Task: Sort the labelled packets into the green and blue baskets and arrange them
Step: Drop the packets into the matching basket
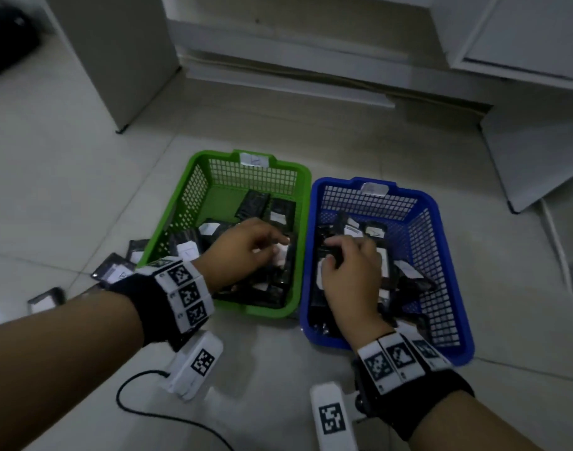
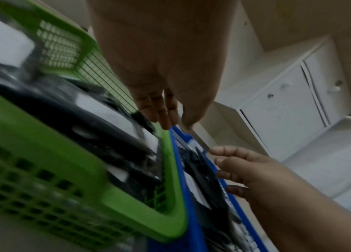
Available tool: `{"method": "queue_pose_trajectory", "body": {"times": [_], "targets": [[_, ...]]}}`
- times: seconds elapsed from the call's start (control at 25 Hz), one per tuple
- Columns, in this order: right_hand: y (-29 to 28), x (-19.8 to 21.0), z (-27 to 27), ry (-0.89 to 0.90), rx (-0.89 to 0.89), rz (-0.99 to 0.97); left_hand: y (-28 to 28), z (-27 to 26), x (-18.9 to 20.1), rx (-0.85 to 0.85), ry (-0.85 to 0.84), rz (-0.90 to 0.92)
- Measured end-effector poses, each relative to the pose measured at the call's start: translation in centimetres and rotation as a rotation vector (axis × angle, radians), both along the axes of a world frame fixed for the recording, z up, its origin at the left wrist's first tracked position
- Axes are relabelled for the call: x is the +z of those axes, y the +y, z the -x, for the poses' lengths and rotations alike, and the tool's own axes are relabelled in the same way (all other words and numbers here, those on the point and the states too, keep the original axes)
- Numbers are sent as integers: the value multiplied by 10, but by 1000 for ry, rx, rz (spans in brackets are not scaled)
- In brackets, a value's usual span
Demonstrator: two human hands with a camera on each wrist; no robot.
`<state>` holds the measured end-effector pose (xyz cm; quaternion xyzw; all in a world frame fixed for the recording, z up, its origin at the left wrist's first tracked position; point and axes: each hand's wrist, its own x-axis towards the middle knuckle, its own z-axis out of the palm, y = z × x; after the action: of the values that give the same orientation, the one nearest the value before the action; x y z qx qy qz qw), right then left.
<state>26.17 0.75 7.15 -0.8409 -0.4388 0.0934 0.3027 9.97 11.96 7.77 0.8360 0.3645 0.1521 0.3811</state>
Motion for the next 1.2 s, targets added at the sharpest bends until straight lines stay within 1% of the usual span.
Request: {"method": "queue_pose_trajectory", "body": {"times": [0.08,0.16,0.24,0.32,0.4,0.48,0.56,0.6,0.64,0.76,0.88,0.96,1.04,1.08,1.2], "targets": [[11,-2,35,-20,195,2,9,49,-1,130,-9,-24],[23,-7,79,-42,399,10,13,110,-5,356,-2,-21],[32,-11,121,-68,587,68,11,168,-12,580,50,-20],[38,-15,158,-100,773,98,5,221,-19,728,122,-5],[43,-19,193,-114,939,80,-2,262,-29,803,169,-1],[49,-30,226,-120,1066,65,-8,292,-41,832,200,2],[58,-41,259,-200,1174,94,-10,312,-56,846,234,-2],[65,-46,271,-232,1187,155,-10,316,-64,848,265,-3],[73,-48,281,-238,1151,239,-10,321,-73,867,294,27],[103,-55,300,-281,951,467,-9,322,-96,980,298,186],[120,-69,306,-332,790,568,-2,318,-108,1007,275,202],[126,-80,306,-359,718,540,4,318,-108,1018,238,259],[125,-84,307,-429,714,442,7,319,-107,1028,244,324],[122,-87,307,-421,719,408,7,320,-106,1029,263,354],[115,-75,311,-115,723,357,3,319,-108,1039,280,388]]}}
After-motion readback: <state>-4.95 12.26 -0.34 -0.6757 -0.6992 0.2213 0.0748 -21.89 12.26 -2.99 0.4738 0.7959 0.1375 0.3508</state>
